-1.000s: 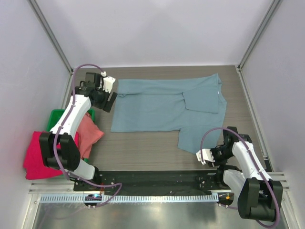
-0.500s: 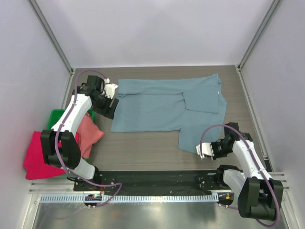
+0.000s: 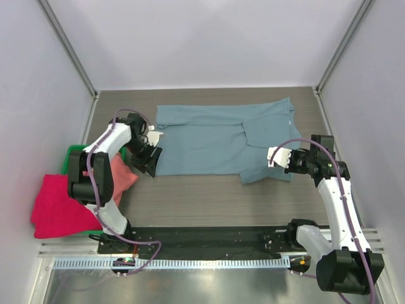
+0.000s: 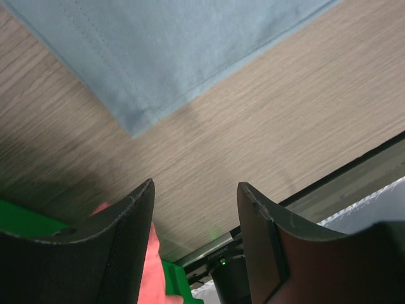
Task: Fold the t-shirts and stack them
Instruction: Fold the tshirt
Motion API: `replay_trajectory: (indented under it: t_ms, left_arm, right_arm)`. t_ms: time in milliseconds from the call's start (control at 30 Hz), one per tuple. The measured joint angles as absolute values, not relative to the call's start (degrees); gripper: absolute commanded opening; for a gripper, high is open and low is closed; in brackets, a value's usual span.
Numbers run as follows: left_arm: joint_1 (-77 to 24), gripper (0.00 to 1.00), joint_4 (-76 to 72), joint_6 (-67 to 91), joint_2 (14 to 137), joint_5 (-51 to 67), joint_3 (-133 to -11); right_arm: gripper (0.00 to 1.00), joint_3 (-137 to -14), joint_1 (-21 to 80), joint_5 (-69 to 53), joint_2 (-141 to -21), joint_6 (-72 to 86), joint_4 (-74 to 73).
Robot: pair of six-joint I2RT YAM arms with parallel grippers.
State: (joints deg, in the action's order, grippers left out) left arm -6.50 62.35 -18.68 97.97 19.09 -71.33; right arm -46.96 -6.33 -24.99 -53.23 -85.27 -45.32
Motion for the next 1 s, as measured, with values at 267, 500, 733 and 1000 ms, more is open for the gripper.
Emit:
replay_trajectory:
  t_ms: [267, 500, 733, 1000]
  left_arm:
    - [-6.5, 0.54, 59.1, -18.5, 104.9, 17.0, -72.2]
    - [-6.5, 0.49, 56.2, -18.0, 109.7, 15.8, -74.9]
    - [-6.5, 0.44, 56.1, -18.1, 110.7, 15.3, -75.0]
    - [-6.5, 0.04, 56.8, -18.5, 110.9, 14.4, -75.2]
  right_arm:
    - [0.01, -47.0, -3.4, -23.4, -52.0, -81.8, -45.5]
    - [0.01, -47.0, -2.2, -22.2, -52.0, -79.9, -45.5]
    - [0.01, -47.0, -1.2, -20.9, -51.9, -77.8, -45.5]
    - [0.01, -47.0, -0.8, -19.6, -50.7, -74.8, -45.4]
